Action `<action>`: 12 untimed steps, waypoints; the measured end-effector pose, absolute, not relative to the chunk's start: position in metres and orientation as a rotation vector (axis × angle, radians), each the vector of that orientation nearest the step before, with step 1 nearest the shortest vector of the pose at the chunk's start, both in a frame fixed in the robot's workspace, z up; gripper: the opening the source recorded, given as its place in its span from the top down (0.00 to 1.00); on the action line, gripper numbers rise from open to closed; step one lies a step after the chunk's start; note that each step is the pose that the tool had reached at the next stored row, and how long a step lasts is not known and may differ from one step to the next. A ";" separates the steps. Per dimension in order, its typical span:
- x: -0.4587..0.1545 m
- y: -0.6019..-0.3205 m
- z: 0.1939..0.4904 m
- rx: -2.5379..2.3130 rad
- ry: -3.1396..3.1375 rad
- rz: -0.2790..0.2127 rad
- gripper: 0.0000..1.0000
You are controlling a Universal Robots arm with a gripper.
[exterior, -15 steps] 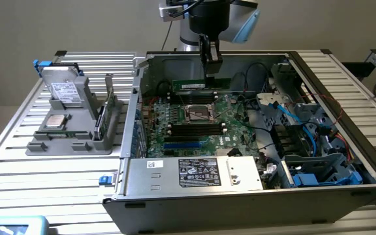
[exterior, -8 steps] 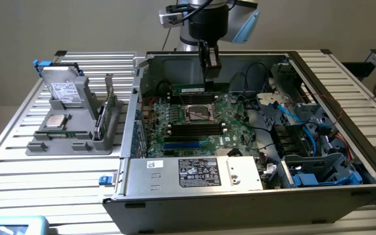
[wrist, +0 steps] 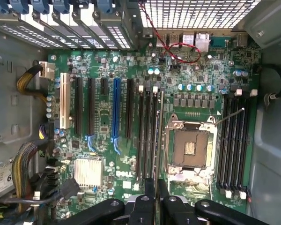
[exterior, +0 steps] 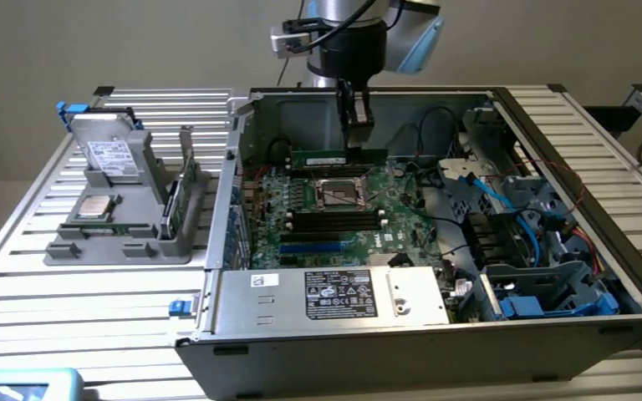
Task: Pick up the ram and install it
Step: 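Insert the ram into the slot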
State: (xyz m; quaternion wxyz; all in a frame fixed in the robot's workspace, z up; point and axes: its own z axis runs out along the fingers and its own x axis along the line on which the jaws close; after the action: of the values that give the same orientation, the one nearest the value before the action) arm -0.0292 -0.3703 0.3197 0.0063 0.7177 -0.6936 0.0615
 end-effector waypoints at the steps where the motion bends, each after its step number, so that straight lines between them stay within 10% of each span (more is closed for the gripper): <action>1: -0.029 -0.371 0.318 2.245 -2.170 0.193 0.86; 12: -0.029 -0.380 0.307 2.238 -2.175 0.195 0.86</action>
State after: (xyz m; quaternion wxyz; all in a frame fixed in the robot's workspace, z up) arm -0.0287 -0.3801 0.3067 0.0073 0.7158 -0.6955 0.0623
